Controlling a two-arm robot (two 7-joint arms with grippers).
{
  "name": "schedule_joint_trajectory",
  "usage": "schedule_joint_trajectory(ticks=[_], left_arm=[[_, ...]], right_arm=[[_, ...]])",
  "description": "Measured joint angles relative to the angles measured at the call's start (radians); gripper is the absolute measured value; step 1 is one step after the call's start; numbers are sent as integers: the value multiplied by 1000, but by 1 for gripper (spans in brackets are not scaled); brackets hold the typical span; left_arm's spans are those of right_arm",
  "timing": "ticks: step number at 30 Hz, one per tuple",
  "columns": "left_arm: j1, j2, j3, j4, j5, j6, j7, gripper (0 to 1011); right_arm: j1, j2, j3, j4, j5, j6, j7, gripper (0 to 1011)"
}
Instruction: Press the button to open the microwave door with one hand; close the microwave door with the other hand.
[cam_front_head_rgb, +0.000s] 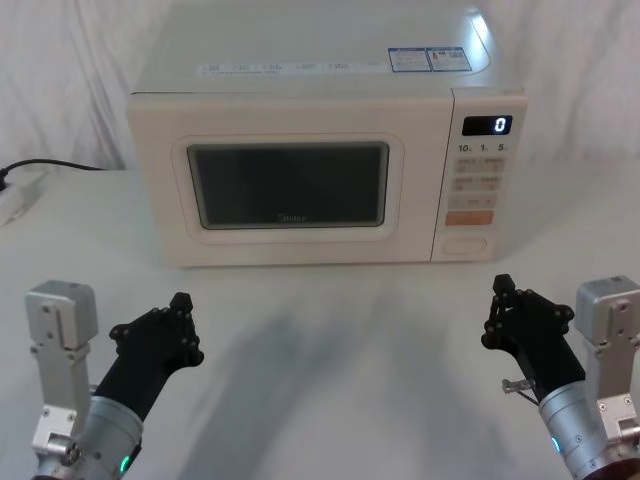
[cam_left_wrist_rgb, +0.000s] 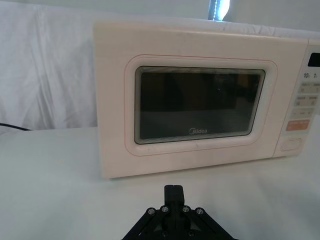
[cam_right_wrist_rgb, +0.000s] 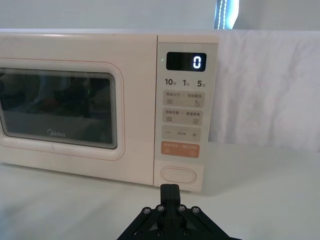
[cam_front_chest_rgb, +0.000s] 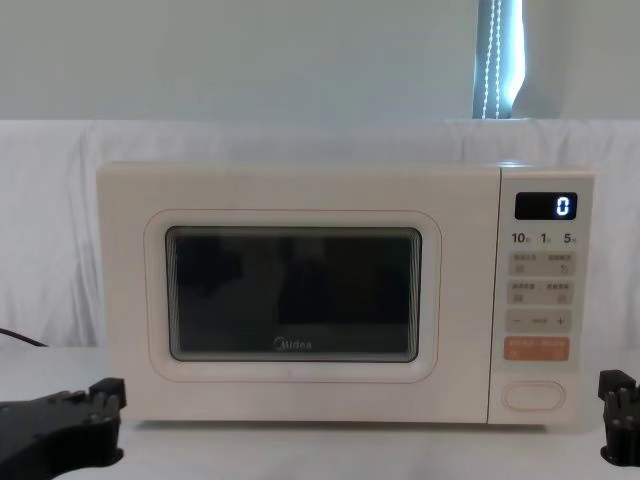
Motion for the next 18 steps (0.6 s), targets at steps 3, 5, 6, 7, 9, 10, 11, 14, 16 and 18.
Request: schedule_joint_trajectory(ticks=[3, 5, 6, 7, 9, 10, 11, 14, 16, 18], left_arm=[[5, -1, -6, 1, -1, -17, 0, 0], [7, -1, -9, 2, -1, -26, 0, 0], [7, -1, -9, 2, -1, -26, 0, 0], [7, -1, -9, 2, -1, -26, 0, 0], [6, -1, -8, 2, -1, -25, 0, 0], [6, -1, -8, 2, -1, -24, 0, 0], [6, -1, -8, 2, -1, -23, 0, 0], [5, -1, -7, 2, -1, -22, 0, 0], [5, -1, -7, 2, -1, -20, -1, 0], [4, -1, -6, 2, -1, -19, -1, 0]], right_arm=[[0, 0, 0, 0, 0, 0, 0, 0], [0, 0, 0, 0, 0, 0, 0, 0], [0, 0, 0, 0, 0, 0, 0, 0], [0, 0, 0, 0, 0, 0, 0, 0], [0, 0, 0, 0, 0, 0, 0, 0], [0, 0, 0, 0, 0, 0, 0, 0], [0, 0, 0, 0, 0, 0, 0, 0], [0, 0, 0, 0, 0, 0, 0, 0], [0, 0, 0, 0, 0, 0, 0, 0], [0, 0, 0, 0, 0, 0, 0, 0]])
